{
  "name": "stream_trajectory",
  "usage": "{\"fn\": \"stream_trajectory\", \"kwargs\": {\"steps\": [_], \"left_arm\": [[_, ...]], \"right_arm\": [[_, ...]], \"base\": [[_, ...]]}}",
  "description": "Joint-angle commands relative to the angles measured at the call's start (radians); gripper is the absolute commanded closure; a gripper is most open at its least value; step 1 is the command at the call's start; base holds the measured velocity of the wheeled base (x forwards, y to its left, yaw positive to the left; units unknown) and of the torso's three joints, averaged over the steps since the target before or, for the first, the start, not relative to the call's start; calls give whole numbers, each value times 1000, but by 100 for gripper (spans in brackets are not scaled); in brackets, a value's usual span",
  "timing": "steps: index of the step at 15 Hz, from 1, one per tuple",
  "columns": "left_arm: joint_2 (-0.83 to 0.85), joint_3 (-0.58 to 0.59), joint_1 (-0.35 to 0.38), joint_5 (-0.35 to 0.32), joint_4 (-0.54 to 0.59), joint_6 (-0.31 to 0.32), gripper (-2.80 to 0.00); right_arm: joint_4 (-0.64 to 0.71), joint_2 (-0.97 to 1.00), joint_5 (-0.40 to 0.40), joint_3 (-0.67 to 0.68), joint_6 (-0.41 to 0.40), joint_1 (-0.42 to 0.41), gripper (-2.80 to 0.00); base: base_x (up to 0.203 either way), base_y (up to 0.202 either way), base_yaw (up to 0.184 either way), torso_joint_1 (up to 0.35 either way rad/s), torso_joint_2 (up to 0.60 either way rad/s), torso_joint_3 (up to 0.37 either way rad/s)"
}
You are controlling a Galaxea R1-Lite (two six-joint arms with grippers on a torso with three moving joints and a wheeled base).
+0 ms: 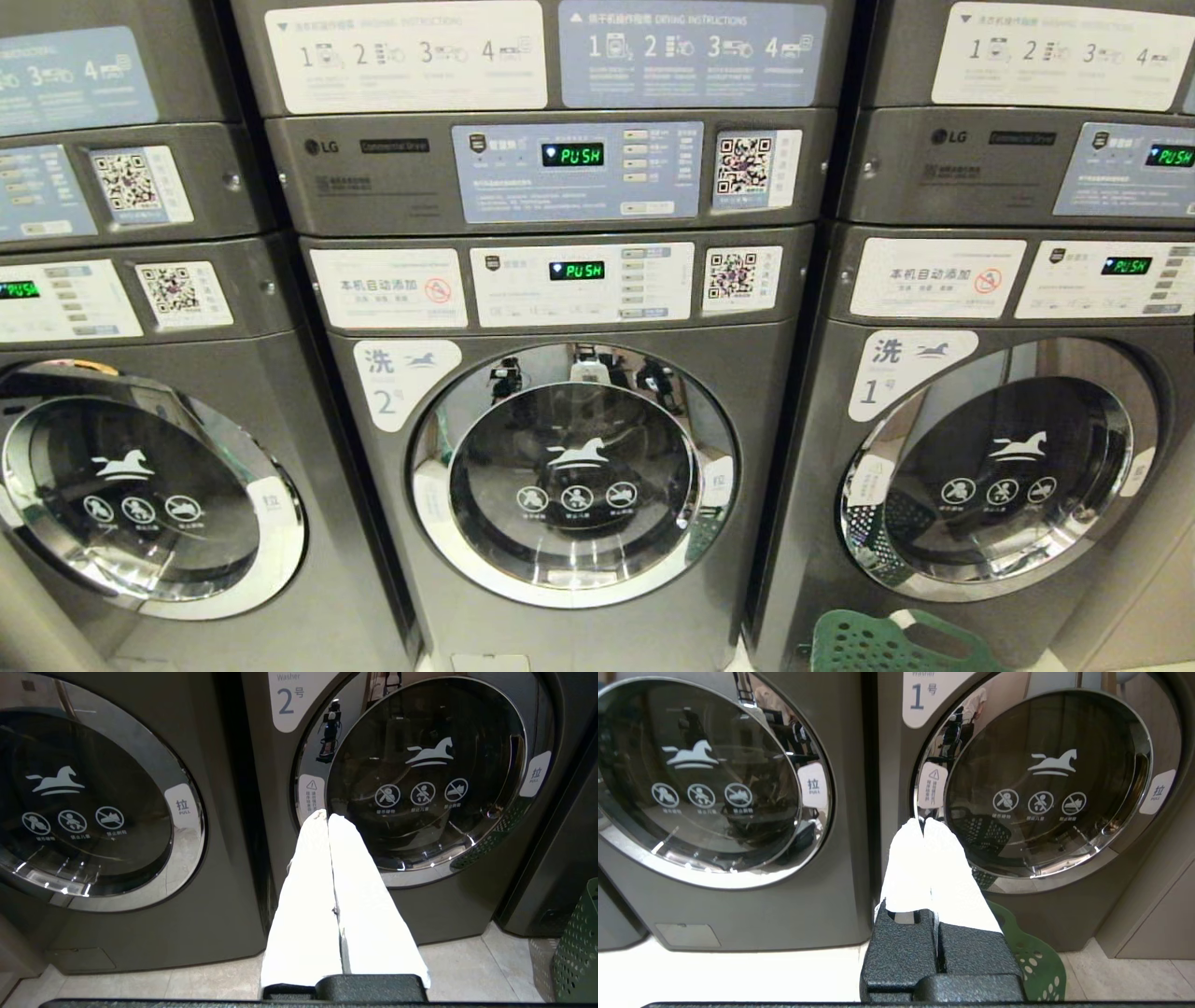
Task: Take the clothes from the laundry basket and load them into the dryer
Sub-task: Take the clothes out of the basket
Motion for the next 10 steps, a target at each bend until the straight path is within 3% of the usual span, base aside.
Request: {"fn": "stream_trajectory", "kwargs": {"steps": [1,7,10], "left_arm": [[0,2,0,0,0,1,0],[0,2,0,-3,-2,5,0],[0,2,0,6,-3,-16,0]], "right_arm": [[0,0,-1,0,-3,0,0],[0,0,-2,0,-3,0,0],[0,0,0,0,-6,0,0]], "base": [[0,0,0,-55,159,100],[0,0,0,-9,28,20],[0,0,0,-3,1,-127]]}}
